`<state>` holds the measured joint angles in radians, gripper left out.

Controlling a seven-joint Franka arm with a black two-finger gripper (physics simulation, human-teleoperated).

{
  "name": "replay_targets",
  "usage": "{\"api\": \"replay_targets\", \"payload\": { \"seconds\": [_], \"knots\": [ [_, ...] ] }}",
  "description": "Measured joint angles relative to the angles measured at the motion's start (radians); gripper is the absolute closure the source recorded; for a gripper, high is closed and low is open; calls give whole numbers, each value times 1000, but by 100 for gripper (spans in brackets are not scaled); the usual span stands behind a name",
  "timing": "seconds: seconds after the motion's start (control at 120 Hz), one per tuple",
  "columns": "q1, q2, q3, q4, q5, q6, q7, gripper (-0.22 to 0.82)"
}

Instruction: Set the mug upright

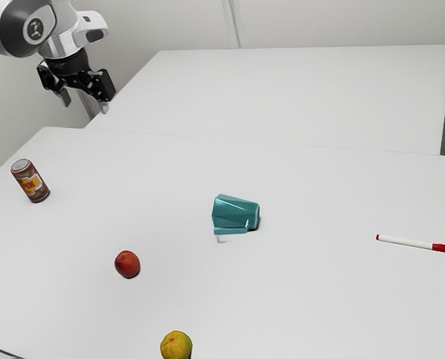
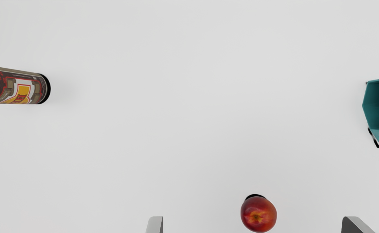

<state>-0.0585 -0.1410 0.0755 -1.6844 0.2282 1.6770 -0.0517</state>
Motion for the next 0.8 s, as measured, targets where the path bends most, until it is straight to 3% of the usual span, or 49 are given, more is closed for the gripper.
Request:
{"api": "replay_targets", "payload": {
  "seconds": [0.342,0.8],
  "knots": [
    [1,21,6,2,-14,35,23,0],
    [55,181,34,-160,-557,68,-26,0]
  ]
}}
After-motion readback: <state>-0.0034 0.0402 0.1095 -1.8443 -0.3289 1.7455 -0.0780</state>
